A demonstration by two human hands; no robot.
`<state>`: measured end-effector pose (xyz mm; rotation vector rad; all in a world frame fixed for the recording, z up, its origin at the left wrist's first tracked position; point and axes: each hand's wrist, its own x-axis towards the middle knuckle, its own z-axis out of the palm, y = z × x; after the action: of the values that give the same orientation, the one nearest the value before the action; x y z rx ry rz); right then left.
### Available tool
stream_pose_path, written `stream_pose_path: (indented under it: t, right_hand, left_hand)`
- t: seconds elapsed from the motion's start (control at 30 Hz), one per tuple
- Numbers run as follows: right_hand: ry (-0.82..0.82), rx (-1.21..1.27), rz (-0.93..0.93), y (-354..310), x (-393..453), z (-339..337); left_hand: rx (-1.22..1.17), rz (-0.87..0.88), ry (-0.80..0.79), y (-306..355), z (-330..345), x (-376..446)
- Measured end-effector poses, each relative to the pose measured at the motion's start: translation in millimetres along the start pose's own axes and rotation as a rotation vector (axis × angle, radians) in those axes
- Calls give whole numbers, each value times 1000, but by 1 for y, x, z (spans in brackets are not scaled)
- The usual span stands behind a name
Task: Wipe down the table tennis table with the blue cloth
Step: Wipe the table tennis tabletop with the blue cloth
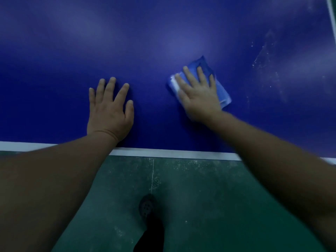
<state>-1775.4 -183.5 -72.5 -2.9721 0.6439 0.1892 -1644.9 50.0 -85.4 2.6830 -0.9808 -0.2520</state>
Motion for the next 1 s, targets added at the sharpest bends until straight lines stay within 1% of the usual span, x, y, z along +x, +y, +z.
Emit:
stream_pose_path:
  t: [0.03,0.1,0.13,0.17,0.2,0.23,0.3,0.33,0.4,0.43,0.47,0.5,0.53,0.6,0.63,0.67,0.7,0.73,0.8,0.87,0.93,0.97,1.0]
  right_hand:
    - [8,-11,-12,-19,-19,9]
    - [-22,33,-118,-37,-75,23]
    - [-34,46,-116,-27,-102,26]
    - [-42,26,-65,-6,-124,28]
    - [-52,-20,36,20,-140,27]
    - [-49,-58,204,52,-153,24]
    - [-39,-14,648,111,-170,18]
    - [-19,56,834,132,-173,14]
    - [60,179,1087,143,-162,7]
    - [87,205,1158,135,-148,5]
    - [97,202,1161,120,-132,5]
    - [103,189,1087,97,-117,8]
    - [108,164,947,69,-103,12]
    - [56,87,512,9,-98,23]
    - [6,70,317,-8,-108,27]
    - [-19,46,207,-6,-119,29]
    - [-35,29,205,13,-128,28]
    - [-37,6,304,41,-136,27]
    - [-26,-10,647,103,-155,22]
    - [-11,95,950,147,-171,15]
    - [46,211,1163,150,-167,8]
    - [75,241,1230,139,-158,7]
    - [89,251,1253,125,-145,6]
  left_hand:
    - [-7,6,4,0,0,0]
    - [-21,12,19,0,0,-1]
    - [-24,14,24,0,1,-1]
    - [-21,17,27,0,1,0]
    - [-15,18,26,-1,2,0]
    - [-11,21,25,0,1,0]
    - [-5,27,22,0,1,0]
    - [-2,31,20,1,1,0]
    - [-5,48,12,2,0,0]
    - [-5,52,9,2,0,0]
    - [-4,53,6,3,-1,0]
    - [-3,55,4,4,-1,-1]
    - [-3,57,2,4,-1,-1]
    - [-7,56,4,4,-2,-2]
    - [-13,57,5,4,-2,-2]
    - [-20,60,5,4,-2,-2]
    - [-26,60,8,3,-2,-2]
    - [-29,60,11,2,-2,-2]
    - [-26,58,12,3,-2,-2]
    - [-11,53,2,3,-2,-2]
    - [1,49,-6,2,-3,-2]
    - [3,49,-4,2,-3,-2]
    - [2,49,2,3,-3,-2]
